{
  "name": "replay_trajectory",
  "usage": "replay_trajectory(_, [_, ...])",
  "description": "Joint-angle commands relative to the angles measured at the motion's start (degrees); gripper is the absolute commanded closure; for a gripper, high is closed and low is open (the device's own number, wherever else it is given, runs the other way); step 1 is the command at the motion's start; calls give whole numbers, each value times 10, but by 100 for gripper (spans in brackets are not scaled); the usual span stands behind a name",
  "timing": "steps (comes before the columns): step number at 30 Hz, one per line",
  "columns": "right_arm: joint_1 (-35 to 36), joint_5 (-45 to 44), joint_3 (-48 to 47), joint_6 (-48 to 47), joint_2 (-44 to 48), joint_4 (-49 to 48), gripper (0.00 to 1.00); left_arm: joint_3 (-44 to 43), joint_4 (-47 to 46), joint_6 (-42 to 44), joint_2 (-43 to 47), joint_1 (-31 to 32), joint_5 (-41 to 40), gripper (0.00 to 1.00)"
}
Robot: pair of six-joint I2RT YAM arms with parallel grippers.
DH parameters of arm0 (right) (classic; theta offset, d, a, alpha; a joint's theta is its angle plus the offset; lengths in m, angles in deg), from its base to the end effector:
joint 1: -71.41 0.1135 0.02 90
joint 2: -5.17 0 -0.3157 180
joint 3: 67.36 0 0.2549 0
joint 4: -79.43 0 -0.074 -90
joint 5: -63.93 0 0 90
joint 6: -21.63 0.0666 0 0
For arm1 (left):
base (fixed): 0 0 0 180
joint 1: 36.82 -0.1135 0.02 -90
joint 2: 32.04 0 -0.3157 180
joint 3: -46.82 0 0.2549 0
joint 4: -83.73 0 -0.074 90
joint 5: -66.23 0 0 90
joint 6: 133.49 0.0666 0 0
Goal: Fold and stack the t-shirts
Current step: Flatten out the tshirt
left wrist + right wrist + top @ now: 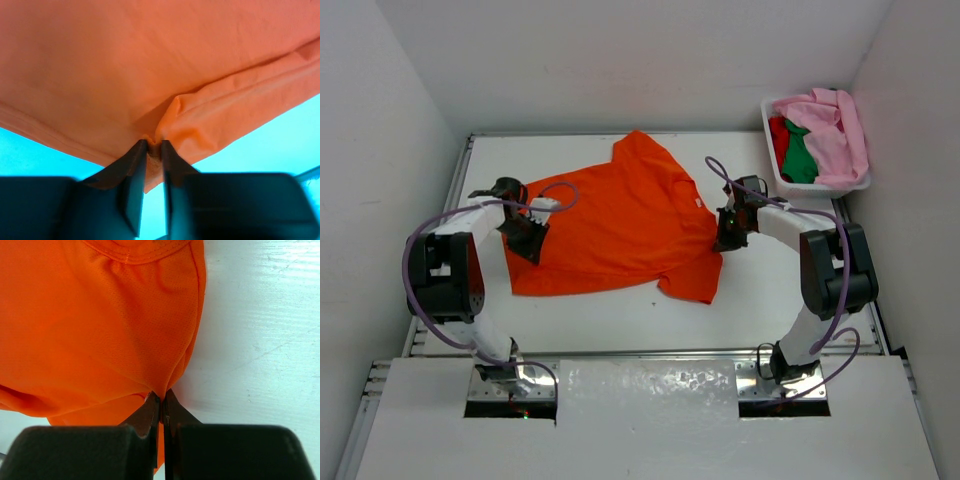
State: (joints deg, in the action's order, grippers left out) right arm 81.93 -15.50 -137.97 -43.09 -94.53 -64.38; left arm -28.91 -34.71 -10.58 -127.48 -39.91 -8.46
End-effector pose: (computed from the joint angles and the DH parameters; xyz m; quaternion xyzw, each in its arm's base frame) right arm 0.3461 0.0767 0.1741 0.1054 0.9671 0.1511 0.1752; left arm 0.3114 -0.0008 0.2052 0.2641 0.9523 -0.1030 0.1128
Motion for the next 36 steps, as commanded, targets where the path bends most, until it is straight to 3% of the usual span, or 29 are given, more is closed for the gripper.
replay_trajectory(1, [0,2,-10,-1,19,-9,100,3,28,23,12,-2,9,87])
replay_trajectory(5, [0,4,-10,-1,19,-10,100,18,36,34,11,-2,10,92])
replay_trajectory(7, [0,5,-12,-5,17,-7,86,28,26,35,11,-2,5,99])
replay_trajectory(8, [1,5,-15,-8,17,-3,67,29,22,32,12,-2,8,100])
replay_trajectory(9, [0,6,-18,-13,18,8,59,30,17,26,13,-2,11,100])
replay_trajectory(13, [2,-40,-18,-43,48,50,36,32,-2,8,33,-2,38,100])
replay_trajectory(15, [12,-74,5,-55,101,67,32,34,-8,5,52,-2,42,100])
replay_trajectory(17, [47,-125,37,-55,150,77,30,35,-9,3,62,-1,40,100])
replay_trajectory(21, [111,-121,104,25,182,68,29,43,-15,1,73,0,25,100])
replay_trajectory(26, [129,-109,162,113,177,7,31,49,-22,-1,76,0,24,100])
replay_trajectory(31, [142,-108,177,156,116,-20,32,48,-22,0,81,0,21,100])
replay_trajectory(33, [143,-108,180,174,99,-45,37,47,-22,-1,83,0,22,100])
replay_trajectory(36, [143,-85,183,190,87,-76,57,43,-18,-2,85,0,21,100])
